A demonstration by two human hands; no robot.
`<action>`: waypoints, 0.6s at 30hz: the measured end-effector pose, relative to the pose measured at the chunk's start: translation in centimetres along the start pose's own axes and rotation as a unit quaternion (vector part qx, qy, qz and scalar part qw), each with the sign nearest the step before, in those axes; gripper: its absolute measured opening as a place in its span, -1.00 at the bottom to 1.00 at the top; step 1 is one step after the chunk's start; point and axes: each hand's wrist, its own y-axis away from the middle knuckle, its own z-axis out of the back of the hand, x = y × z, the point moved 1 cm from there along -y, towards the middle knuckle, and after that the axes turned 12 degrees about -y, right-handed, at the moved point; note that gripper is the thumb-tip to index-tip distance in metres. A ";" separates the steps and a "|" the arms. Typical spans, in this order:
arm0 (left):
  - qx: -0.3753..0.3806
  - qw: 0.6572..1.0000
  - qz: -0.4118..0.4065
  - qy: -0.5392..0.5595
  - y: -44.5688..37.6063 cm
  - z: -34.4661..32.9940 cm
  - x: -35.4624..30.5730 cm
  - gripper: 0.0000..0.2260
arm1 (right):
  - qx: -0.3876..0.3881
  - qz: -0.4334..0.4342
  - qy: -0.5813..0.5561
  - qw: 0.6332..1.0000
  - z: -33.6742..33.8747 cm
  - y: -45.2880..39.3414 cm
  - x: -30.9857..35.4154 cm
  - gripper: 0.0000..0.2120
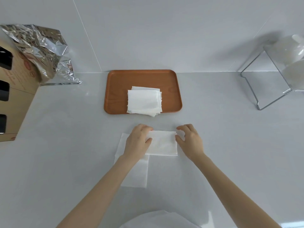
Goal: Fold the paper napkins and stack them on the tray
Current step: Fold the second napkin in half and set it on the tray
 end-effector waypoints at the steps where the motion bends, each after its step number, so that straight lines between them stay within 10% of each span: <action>1: -0.017 1.000 -0.020 0.008 0.4 0.1 0.0 -0.73 | -0.014 0.036 0.012 0.999 0.4 0.3 0.2 -0.78; 8: 0.009 0.989 -0.144 -0.032 4.1 -0.7 -0.9 -0.85 | 0.096 0.189 0.072 0.975 1.3 4.2 0.0 -0.77; 18: -0.024 0.994 -0.098 -0.029 3.8 -0.4 -1.1 -0.88 | -0.001 0.215 0.051 0.975 1.2 4.2 1.0 -0.98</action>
